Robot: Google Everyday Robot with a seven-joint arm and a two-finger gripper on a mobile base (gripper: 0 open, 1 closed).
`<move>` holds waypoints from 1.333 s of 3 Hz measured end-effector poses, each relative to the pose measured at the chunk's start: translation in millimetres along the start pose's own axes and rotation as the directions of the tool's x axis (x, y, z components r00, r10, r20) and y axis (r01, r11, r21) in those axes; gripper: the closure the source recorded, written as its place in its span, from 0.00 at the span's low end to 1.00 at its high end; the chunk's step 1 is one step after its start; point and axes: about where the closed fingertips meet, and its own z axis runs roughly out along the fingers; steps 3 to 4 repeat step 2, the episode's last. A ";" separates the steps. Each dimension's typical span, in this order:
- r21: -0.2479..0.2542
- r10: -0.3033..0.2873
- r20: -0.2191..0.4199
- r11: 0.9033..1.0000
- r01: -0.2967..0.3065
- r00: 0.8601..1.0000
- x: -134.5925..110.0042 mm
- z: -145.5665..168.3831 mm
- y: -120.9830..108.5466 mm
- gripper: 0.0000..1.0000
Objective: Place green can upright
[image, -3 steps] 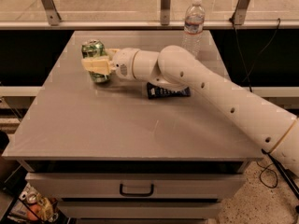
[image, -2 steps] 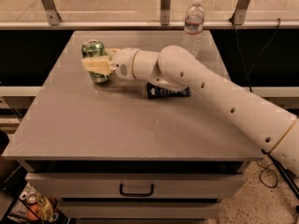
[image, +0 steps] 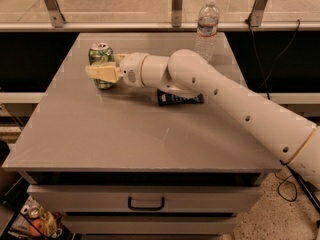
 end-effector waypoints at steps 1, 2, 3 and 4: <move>-0.003 0.000 0.000 1.000 0.000 1.000 -0.1 1.5 1.6 0.00; -0.003 0.000 0.000 1.000 0.000 1.000 -0.1 1.6 1.7 0.00; -0.003 0.000 0.000 1.000 0.000 1.000 -0.1 1.6 1.7 0.00; -0.003 0.000 0.000 1.000 0.000 1.000 -0.1 1.6 1.7 0.00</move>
Offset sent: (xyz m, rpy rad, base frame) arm -0.0008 0.0020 0.0001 0.0002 0.0000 0.0032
